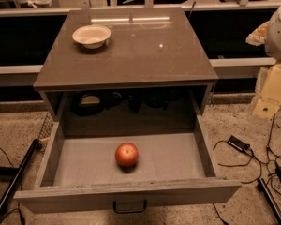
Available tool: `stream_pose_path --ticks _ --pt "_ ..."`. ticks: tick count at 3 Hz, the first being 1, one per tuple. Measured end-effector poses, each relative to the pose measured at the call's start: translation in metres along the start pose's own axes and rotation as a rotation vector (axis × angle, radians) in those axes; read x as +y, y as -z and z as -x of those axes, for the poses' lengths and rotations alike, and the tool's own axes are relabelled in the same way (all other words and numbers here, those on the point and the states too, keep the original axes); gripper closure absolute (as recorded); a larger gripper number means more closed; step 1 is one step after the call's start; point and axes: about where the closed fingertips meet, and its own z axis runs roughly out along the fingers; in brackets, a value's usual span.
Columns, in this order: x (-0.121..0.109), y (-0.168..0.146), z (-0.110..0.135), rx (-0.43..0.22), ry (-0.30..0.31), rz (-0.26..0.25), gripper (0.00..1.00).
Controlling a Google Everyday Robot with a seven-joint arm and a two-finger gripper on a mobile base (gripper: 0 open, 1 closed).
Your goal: Pick apple from top drawer and place on counter
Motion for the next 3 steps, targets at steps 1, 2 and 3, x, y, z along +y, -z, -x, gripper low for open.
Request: stream_pose_path --ticks 1,2,3 --pt "0.000 0.000 0.000 0.000 0.000 0.000 0.00" --pt "-0.001 -0.004 0.001 -0.010 0.010 0.017 0.00" --pt "0.008 -0.066 0.010 -0.066 -0.031 0.105 0.00"
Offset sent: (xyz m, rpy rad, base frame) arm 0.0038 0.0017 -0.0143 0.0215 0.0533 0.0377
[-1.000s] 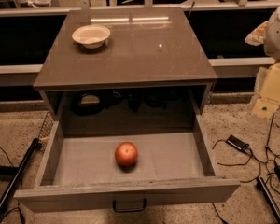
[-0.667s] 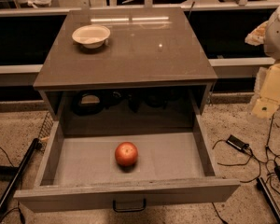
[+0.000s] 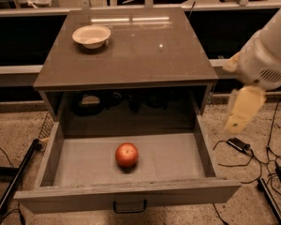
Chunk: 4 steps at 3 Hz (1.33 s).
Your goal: Pick apple from top drawer and place on counter
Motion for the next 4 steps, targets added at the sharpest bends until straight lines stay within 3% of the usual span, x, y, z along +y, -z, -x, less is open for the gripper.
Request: stream_pose_path --ticks 1,2,3,4 --pt "0.024 -0.102 0.028 -0.103 0.014 0.075 0.00" --pt "0.024 -0.102 0.028 -0.103 0.015 0.075 0.00" --pt "0.023 -0.123 0.046 -0.133 0.048 0.047 0.00" --pt "0.041 -0.201 0.088 -0.196 0.122 0.033 0.00"
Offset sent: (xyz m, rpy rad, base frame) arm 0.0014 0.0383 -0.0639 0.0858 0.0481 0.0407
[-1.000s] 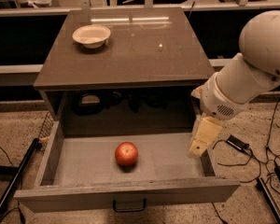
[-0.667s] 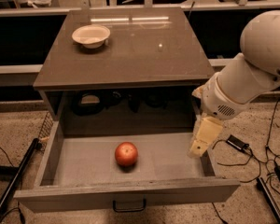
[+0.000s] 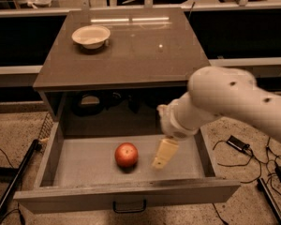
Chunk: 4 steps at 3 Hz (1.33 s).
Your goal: Pick apple from top drawer and place on counter
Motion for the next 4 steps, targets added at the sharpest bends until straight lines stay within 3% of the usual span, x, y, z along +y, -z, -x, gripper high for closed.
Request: stream_pose_path --ticks 1,2,4 --pt "-0.004 -0.041 0.031 -0.062 0.047 -0.029 0.00" --pt "-0.009 -0.067 0.055 -0.143 0.059 -0.006 0.00" --pt "-0.014 -0.128 0.047 -0.216 -0.018 0.067 0.00"
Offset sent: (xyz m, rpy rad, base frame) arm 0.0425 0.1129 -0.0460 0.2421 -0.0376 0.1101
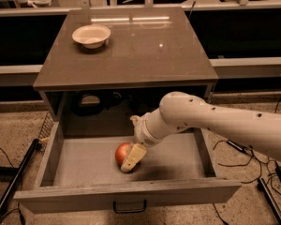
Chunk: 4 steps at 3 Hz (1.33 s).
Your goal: Pick apple from top drawer and place on counter
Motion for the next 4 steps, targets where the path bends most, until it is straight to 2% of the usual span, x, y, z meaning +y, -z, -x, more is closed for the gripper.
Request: stream_pose_path --ticks 1,2,3,4 --pt "-0.003 -0.016 -0.010 0.007 -0.014 -0.013 0.00" --pt "-0.007 -0.026 -0.021 -0.066 -0.070 -0.002 0.23" --pt "-0.008 -0.028 -0.023 -0.144 -0.098 0.035 0.46" --pt "-0.005 -0.030 -0.021 -0.203 -0.092 0.083 0.61"
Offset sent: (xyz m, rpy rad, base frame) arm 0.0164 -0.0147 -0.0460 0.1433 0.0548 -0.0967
